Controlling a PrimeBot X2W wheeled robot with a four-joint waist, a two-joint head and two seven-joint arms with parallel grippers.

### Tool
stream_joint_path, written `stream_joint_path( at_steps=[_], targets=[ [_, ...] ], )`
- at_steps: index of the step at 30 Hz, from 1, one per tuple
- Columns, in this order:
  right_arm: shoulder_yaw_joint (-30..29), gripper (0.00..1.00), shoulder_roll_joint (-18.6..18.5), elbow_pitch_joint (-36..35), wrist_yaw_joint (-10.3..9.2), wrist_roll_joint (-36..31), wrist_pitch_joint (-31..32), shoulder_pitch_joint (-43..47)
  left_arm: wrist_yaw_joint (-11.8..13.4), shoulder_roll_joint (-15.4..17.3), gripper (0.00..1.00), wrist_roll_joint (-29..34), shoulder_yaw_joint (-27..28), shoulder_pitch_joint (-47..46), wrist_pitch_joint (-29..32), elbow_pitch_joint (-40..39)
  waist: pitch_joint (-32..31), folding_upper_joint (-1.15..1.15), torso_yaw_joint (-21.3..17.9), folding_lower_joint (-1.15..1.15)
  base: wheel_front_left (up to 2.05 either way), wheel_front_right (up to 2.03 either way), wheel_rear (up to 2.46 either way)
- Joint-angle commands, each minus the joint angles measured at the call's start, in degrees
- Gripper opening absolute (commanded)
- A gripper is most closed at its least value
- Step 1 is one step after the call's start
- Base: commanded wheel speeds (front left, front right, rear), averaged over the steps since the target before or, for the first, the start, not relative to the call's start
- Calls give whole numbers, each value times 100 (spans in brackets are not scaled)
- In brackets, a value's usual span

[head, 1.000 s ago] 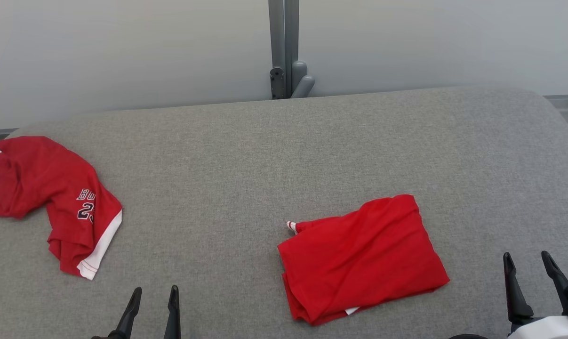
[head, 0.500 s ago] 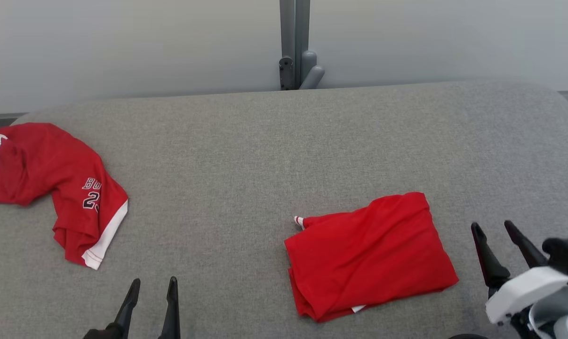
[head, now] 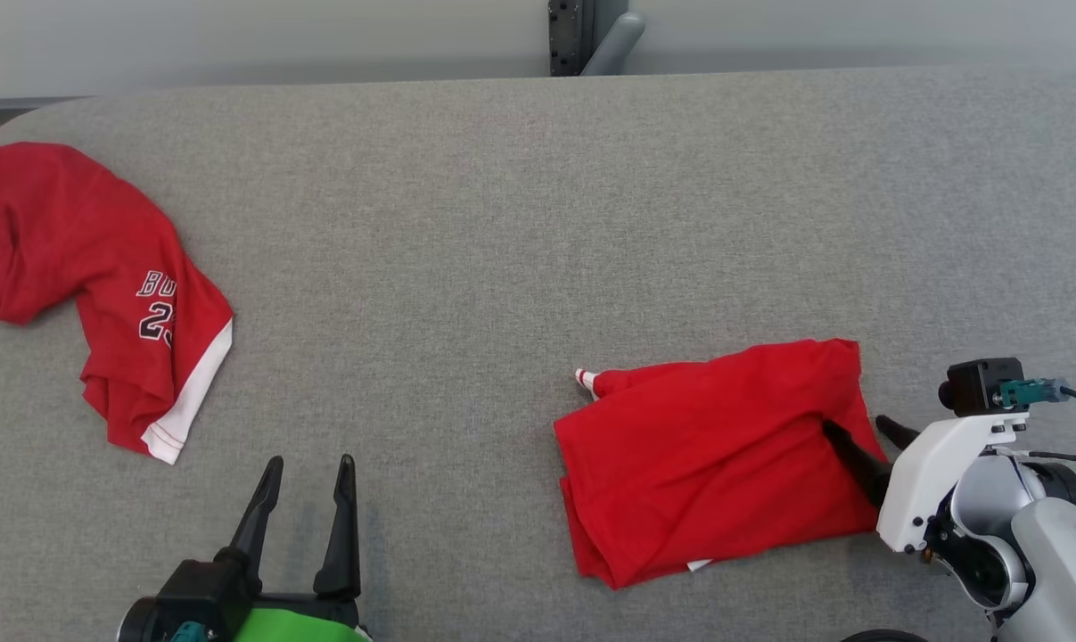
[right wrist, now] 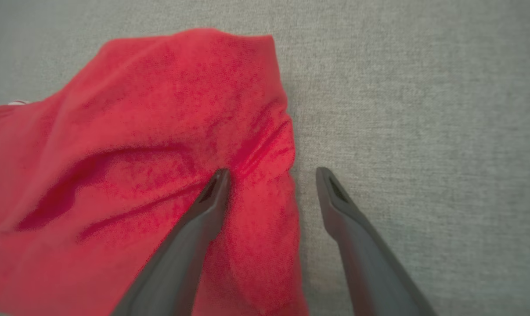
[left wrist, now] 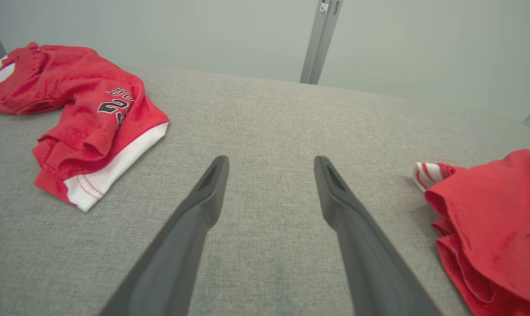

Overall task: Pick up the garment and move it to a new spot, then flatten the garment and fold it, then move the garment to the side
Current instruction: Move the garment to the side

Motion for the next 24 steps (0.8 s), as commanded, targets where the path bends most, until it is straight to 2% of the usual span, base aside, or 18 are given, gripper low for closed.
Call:
stream_joint_path(
  at_steps=[1, 4, 5, 6, 10, 15, 19, 24],
  targets=[
    [46, 100, -34, 74, -1, 107, 64, -74, 33, 10, 100, 40, 4, -114, -15, 13, 125, 0, 118, 0, 0, 0, 0],
    [283, 100, -54, 215, 0, 520, 251, -155, 39, 10, 100, 79, 42, -176, -15, -3, 179, 0, 120, 0, 0, 0, 0],
    [353, 71, -71, 239, 0, 640, 253, -192, 38, 10, 100, 94, 61, -191, -14, -5, 191, 0, 106, 0, 0, 0, 0],
    [402, 0, -101, 248, 0, 734, 214, -238, 35, 10, 100, 101, 81, -201, -15, -8, 202, 0, 83, 0, 0, 0, 0],
    [524, 0, -234, 246, 0, 1225, 112, -521, 25, 10, 100, 142, 154, -264, -14, -37, 274, 0, -112, 0, 0, 0, 0],
    [624, 0, -459, 285, -2, 1559, 60, -965, -8, 9, 100, 209, 221, -339, -7, -128, 488, 0, -646, 0, 0, 0, 0],
    [602, 0, -648, 660, -4, 1454, -147, -1483, -59, 47, 100, 397, 298, -439, -7, -188, 723, 0, -1176, 0, 0, 0, 0],
    [391, 0, -861, 1346, -4, 1318, -478, -2182, -120, 232, 100, 572, 296, -672, -7, -235, 1042, 0, -1584, 0, 0, 0, 0]
  ],
)
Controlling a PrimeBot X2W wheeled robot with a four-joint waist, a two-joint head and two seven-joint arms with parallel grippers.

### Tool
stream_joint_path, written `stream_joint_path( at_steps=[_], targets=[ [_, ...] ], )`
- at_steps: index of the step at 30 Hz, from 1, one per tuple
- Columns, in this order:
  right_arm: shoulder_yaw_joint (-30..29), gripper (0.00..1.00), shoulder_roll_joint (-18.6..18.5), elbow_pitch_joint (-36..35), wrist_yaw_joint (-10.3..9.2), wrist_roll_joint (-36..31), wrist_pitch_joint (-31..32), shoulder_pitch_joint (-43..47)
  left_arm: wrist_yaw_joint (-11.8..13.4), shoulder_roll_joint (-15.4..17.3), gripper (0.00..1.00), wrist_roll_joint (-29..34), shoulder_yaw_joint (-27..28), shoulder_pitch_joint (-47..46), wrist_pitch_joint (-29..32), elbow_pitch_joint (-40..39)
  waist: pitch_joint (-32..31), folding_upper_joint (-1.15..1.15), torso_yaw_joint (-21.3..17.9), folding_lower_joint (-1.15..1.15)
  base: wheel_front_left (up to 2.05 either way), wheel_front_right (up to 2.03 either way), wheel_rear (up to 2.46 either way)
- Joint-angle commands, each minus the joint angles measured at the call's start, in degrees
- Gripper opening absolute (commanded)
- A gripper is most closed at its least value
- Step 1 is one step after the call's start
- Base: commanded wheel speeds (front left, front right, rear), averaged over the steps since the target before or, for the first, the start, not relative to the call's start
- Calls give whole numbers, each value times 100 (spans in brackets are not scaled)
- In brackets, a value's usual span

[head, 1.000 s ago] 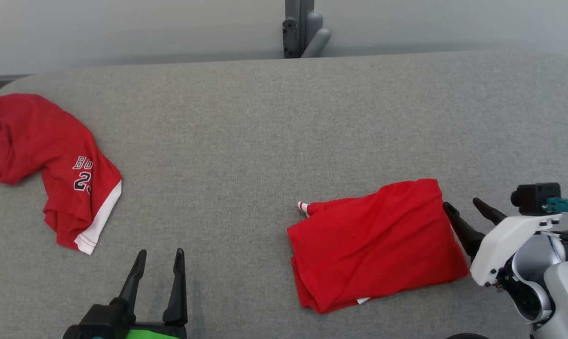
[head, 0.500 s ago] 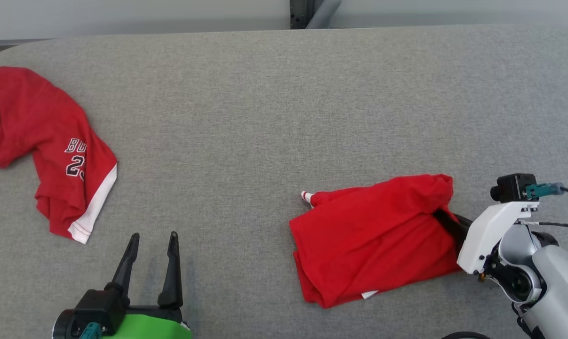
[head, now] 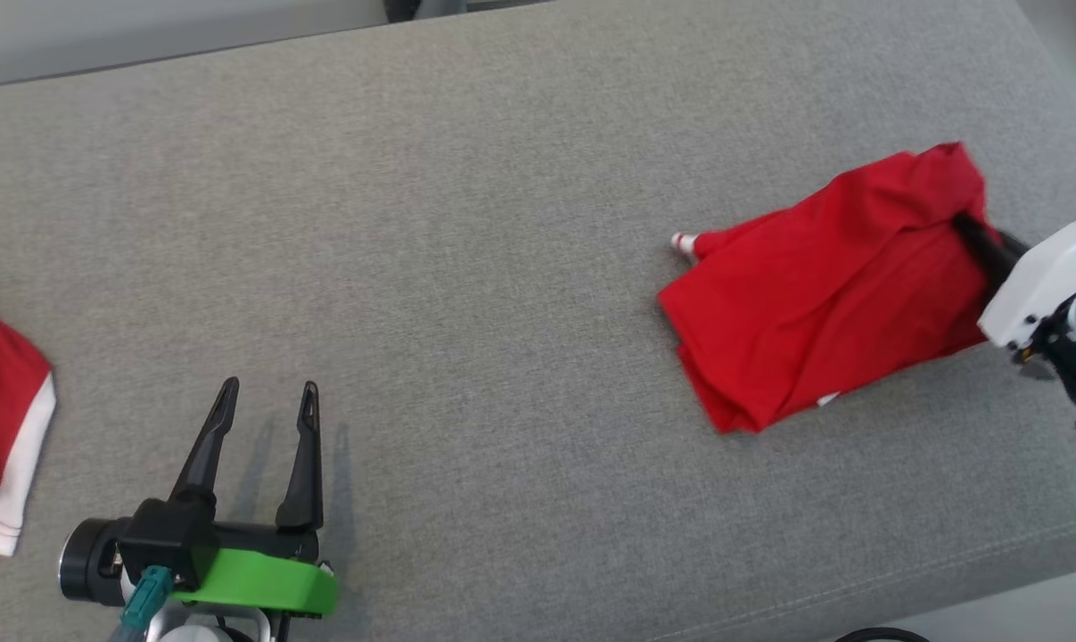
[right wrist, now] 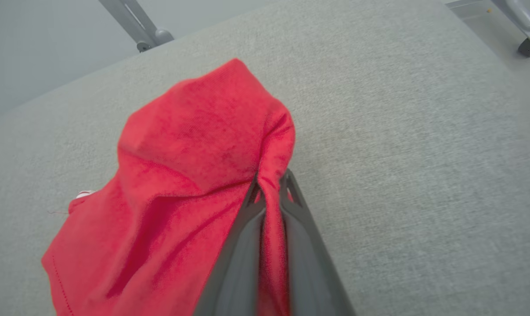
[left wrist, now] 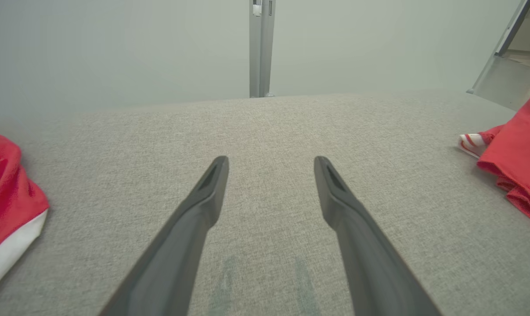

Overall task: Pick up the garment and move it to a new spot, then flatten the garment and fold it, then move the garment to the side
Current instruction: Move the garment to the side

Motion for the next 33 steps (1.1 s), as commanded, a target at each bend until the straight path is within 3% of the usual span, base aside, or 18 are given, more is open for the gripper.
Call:
stream_joint_path(
  at_steps=[1, 11, 18, 19, 20, 26, 33],
  targets=[
    [-117, 0, -78, 190, -9, -49, -152, -192, -25, 102, 100, 55, 0, -129, 1, -4, 478, 0, -512, 0, 0, 0, 0],
    [-849, 0, -508, 1968, -7, -519, -1214, -997, -76, 493, 100, 155, -274, -289, 1, 82, 636, 0, -285, 0, 0, 0, 0],
    [-897, 0, -495, 2652, -9, -846, -2047, -1390, -72, 431, 100, 86, -329, -132, 1, 108, 557, 0, -49, 0, 0, 0, 0],
    [-852, 46, -531, 2724, -9, -943, -2130, -1441, -61, 429, 100, 84, -325, -128, 1, 98, 557, 0, -23, 0, 0, 0, 0],
    [-826, 100, -545, 2789, -8, -995, -2211, -1495, -45, 416, 100, 70, -306, -125, 1, 81, 556, 0, -4, 0, 0, 0, 0],
    [-697, 100, -702, 2849, -9, -1291, -2689, -1650, 1, 323, 100, 1, -219, -40, 1, 55, 515, 0, 55, 0, 0, 0, 0],
    [-554, 100, -861, 1949, -9, -1492, -2956, -1247, 44, 91, 100, -139, -51, 97, 1, 46, 109, 0, 204, 0, 0, 0, 0]
  ],
)
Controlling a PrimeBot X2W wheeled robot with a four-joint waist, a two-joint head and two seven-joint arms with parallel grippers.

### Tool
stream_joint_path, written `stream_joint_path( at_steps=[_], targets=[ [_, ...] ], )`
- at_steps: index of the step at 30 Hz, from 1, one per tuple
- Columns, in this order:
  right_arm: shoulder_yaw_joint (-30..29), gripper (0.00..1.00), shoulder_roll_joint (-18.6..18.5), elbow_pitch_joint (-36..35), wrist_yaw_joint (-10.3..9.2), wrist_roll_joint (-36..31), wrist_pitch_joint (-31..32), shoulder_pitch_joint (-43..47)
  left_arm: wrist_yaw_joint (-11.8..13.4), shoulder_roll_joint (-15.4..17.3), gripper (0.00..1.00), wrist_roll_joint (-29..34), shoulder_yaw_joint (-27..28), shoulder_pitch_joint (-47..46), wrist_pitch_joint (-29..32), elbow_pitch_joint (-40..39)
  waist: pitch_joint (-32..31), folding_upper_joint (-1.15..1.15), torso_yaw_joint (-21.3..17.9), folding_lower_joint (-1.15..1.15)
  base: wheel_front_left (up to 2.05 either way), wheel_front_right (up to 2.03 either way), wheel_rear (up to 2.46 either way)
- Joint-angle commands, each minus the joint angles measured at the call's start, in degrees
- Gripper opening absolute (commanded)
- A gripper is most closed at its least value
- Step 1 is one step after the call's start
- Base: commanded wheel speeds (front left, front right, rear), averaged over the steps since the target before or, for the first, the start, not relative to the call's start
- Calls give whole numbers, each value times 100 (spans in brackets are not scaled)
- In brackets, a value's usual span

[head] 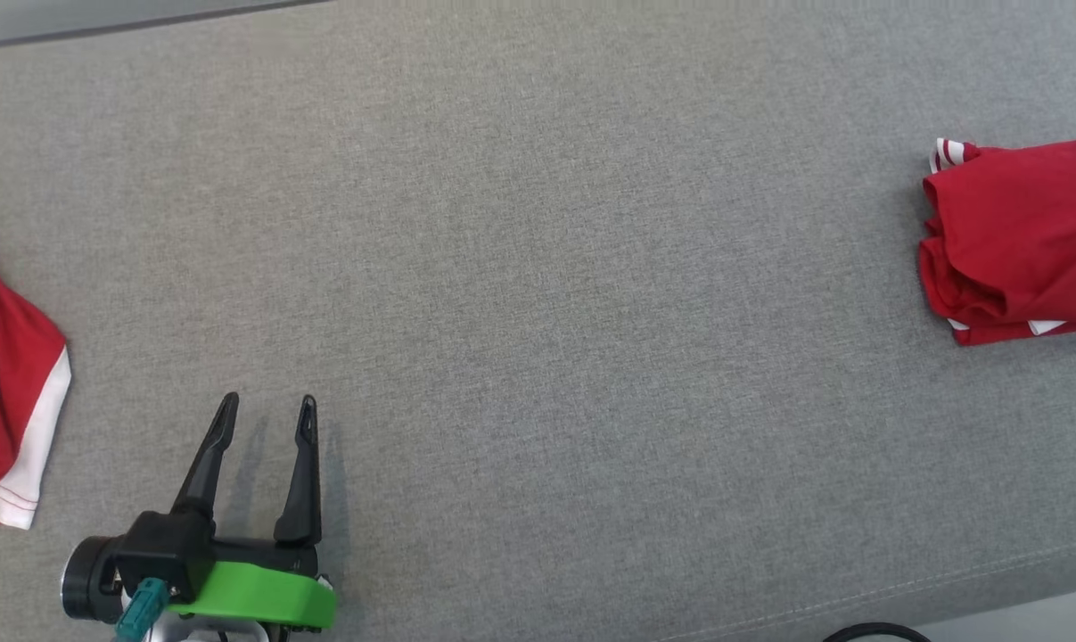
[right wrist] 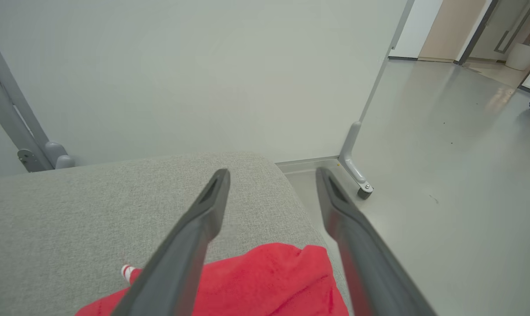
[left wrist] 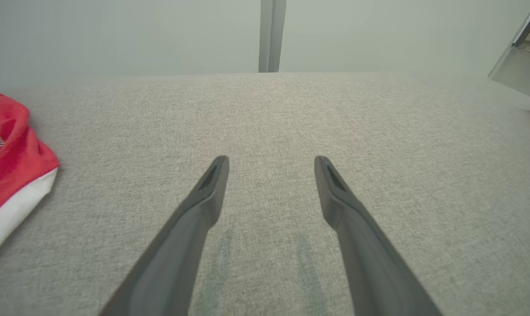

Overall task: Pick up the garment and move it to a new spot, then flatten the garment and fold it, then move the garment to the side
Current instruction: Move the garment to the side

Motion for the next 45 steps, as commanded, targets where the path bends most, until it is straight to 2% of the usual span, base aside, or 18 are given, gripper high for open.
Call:
stream_joint_path(
  at_steps=[1, 4, 8, 12, 17, 20, 23, 27, 35, 45],
  targets=[
    [-63, 100, -89, -199, -9, -98, -34, 124, 16, -40, 100, -29, 18, 68, 1, 5, -240, 0, 119, -1, 0, 0, 0],
    [-388, 100, 52, -1105, -9, -257, -31, 805, 23, -111, 100, -92, 128, 155, 1, 23, -562, 0, 255, -1, 0, 0, 0],
    [-845, 100, 339, -2271, -9, -905, -32, 1898, 46, -213, 100, -205, 292, 286, 1, 27, -940, 0, 421, -1, 0, 0, 0],
    [-1303, 100, 913, -3242, -9, -1598, -33, 3049, 31, -237, 100, -235, 369, 433, 1, 101, -1253, 0, 609, -1, 0, 0, 0],
    [-1719, 100, 1877, -4108, -9, -2184, -33, 4330, 42, -256, 100, -197, 421, 554, 2, 361, -1576, 0, 842, -1, 0, 0, 0],
    [-1603, 100, 2384, -4267, -9, -2282, -33, 4923, 29, -264, 100, -176, 473, 658, 2, 551, -1739, 0, 911, -1, 0, 0, 0],
    [-1404, 100, 2642, -4202, -9, -2451, -34, 5263, 36, -265, 100, -130, 537, 705, 2, 654, -1825, 0, 920, -1, 0, 0, 0],
    [-1448, 100, 2944, -4116, -9, -2557, -34, 5445, 34, -267, 100, -192, 570, 862, 2, 720, -1889, 0, 904, -1, 0, 0, 0],
    [-1510, 100, 3117, -4064, -9, -2695, -34, 5449, 96, -269, 100, -296, 607, 1055, 2, 707, -1950, 0, 861, -1, 0, 0, 0],
    [-1586, 100, 3145, -4052, -9, -2716, -35, 5372, 41, -270, 100, -300, 526, 1059, 2, 669, -1937, 0, 934, -1, 0, 0, 0]
  ],
)
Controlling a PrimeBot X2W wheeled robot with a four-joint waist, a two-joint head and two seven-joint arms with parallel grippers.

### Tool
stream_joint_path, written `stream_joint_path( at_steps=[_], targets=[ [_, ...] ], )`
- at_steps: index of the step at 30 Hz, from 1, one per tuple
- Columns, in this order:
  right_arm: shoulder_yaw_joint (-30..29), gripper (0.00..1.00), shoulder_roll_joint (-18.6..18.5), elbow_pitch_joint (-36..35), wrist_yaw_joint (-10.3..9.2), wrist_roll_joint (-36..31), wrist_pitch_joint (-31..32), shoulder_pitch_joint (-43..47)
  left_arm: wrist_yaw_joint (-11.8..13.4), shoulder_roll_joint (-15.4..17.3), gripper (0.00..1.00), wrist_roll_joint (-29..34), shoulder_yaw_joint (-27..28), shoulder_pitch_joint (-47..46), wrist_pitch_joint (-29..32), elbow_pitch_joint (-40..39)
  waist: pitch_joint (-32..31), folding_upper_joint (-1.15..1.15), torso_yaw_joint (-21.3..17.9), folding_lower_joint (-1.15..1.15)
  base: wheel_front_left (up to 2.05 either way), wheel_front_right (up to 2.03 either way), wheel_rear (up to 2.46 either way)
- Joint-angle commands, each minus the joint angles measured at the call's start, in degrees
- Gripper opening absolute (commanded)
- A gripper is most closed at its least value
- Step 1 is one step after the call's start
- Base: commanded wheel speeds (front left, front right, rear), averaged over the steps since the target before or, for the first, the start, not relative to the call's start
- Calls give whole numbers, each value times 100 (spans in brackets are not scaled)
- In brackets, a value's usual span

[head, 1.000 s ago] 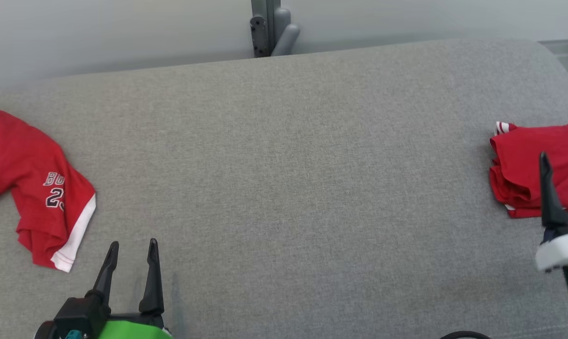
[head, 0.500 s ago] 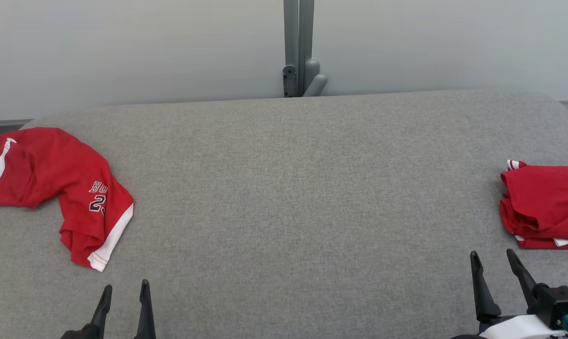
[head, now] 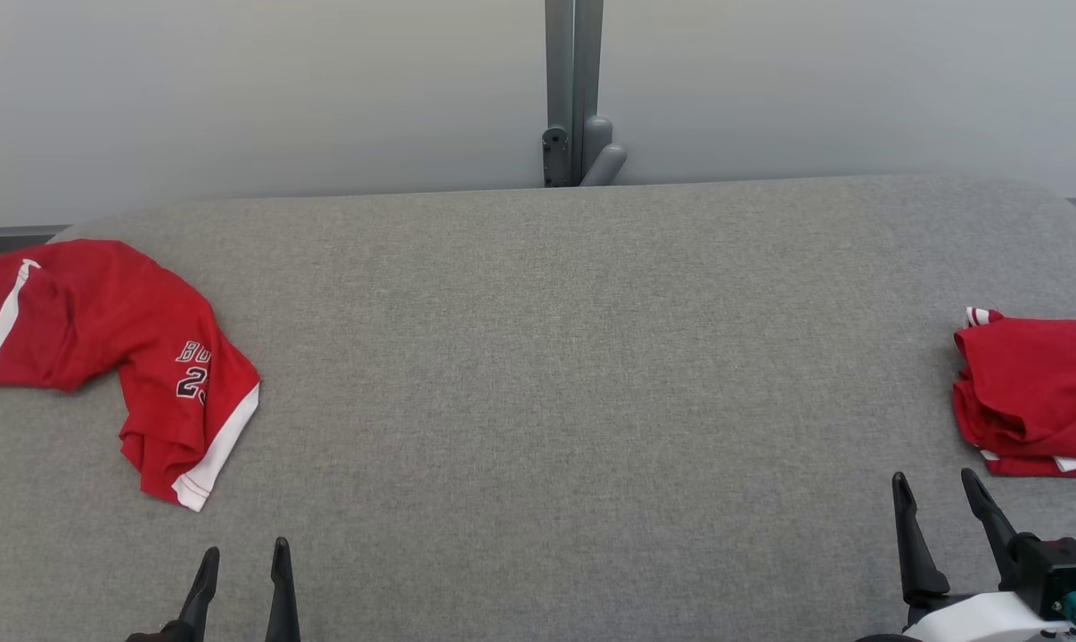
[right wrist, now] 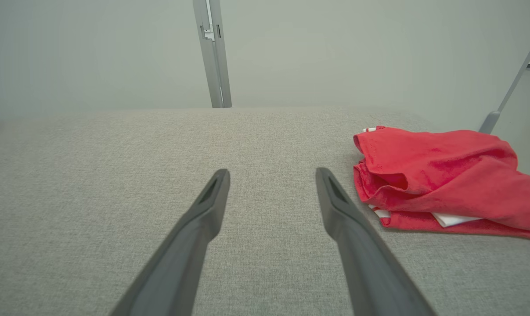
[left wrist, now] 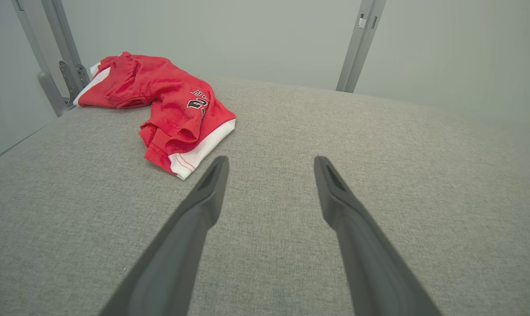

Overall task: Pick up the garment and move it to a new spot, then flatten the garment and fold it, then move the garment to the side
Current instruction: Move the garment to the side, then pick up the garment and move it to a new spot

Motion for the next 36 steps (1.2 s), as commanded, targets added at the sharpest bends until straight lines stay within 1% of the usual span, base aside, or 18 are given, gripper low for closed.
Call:
stream_joint_path(
  at_steps=[1, 10, 14, 17, 23, 27, 30, 33, 36],
  targets=[
    [-2, 100, 18, 19, -9, -27, -17, -29, -23, 1, 100, -19, -9, 27, 2, -28, 5, 0, 8, 0, 0, 0, 0],
    [-9, 100, 39, 51, -9, 2, -17, 6, -42, 2, 100, 57, 26, -8, 2, 13, 1, 0, 101, 0, 0, 0, 0],
    [100, 100, 22, 29, -9, -8, -17, -30, -43, 2, 100, 74, 11, -59, 2, 27, 3, 0, 217, 0, 0, 0, 0],
    [224, 100, -32, 2, -9, -27, -17, -54, -21, 3, 100, 102, -30, -126, 2, 29, 8, 0, 484, 0, 0, 0, 0],
    [548, 100, -18, 21, -9, 6, -17, -153, 48, 6, 100, 24, 11, -74, 2, -24, -8, 0, 1366, 0, 0, 0, 0],
    [849, 100, -30, 74, -9, 35, -17, -283, 75, 8, 100, -22, 77, 81, 2, 0, -46, 0, 1815, 0, 0, 0, 0],
    [981, 100, -46, 95, -9, 66, -17, -371, 104, 6, 100, -58, 99, 170, 2, -40, -68, 0, 1993, 0, 0, 0, 0],
    [1041, 100, -85, 70, -9, 64, -17, -402, 110, 6, 100, -99, 87, 164, 2, -85, -33, 0, 2059, 0, 0, 0, 0],
    [1075, 100, -144, -24, -9, 67, -17, -460, 131, 6, 100, -218, 52, 6, 2, -124, 111, 0, 2036, 0, 0, 0, 0]
  ],
)
